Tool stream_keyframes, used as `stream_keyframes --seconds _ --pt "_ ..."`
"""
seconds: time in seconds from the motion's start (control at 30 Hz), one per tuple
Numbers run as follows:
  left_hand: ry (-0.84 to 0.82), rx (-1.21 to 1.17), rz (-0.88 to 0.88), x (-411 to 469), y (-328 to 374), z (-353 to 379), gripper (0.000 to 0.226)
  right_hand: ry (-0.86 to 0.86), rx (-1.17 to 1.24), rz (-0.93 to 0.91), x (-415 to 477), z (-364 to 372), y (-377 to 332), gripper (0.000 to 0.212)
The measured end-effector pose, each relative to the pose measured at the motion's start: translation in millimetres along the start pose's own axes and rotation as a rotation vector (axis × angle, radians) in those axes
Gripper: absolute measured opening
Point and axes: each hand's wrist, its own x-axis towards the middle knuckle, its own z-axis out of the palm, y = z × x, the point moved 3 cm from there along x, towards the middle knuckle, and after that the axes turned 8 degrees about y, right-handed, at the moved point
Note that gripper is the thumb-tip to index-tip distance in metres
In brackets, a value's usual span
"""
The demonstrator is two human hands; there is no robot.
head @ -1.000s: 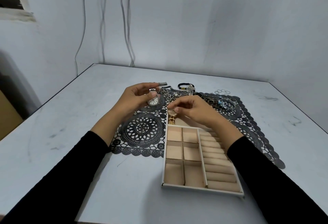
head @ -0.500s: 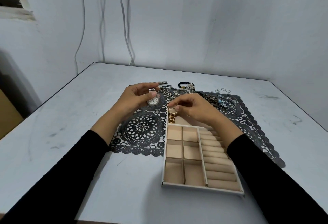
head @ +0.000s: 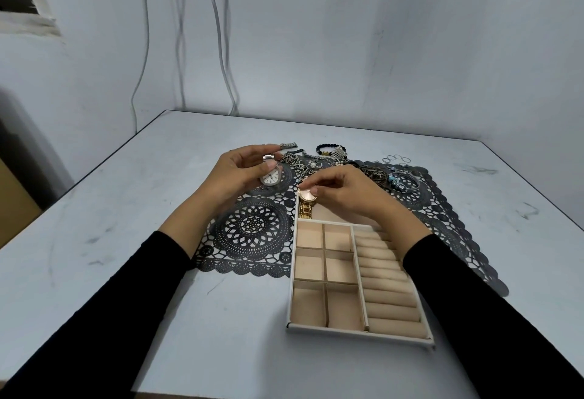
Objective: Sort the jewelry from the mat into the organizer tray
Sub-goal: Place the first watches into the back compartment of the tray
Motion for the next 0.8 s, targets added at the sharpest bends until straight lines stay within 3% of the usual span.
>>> stream_keyframes --seconds 0.13,0.43,0.63,0.8 --pt "0.003 -0.002 -0.003 0.3 -0.4 0.2 0.030 0.017 -0.053 -0.018 -1.4 -1.2 2.2 0.016" --pt "-0.014 0.004 -0.018 -3.0 -2.3 3.8 0.030 0.040 0.068 0.033 -7.3 -2.5 -1.0 0.023" --pt "-0.029 -0.003 -0.020 -4.3 -0.6 11.0 0.031 0.197 -0.084 -0.029 -20.0 -28.6 -2.7 0.024" --pt "-0.063 0.005 -0.019 -8.5 -0.3 22.6 0.034 0.484 -0.087 -0.022 -49.4 -51.9 5.3 0.020"
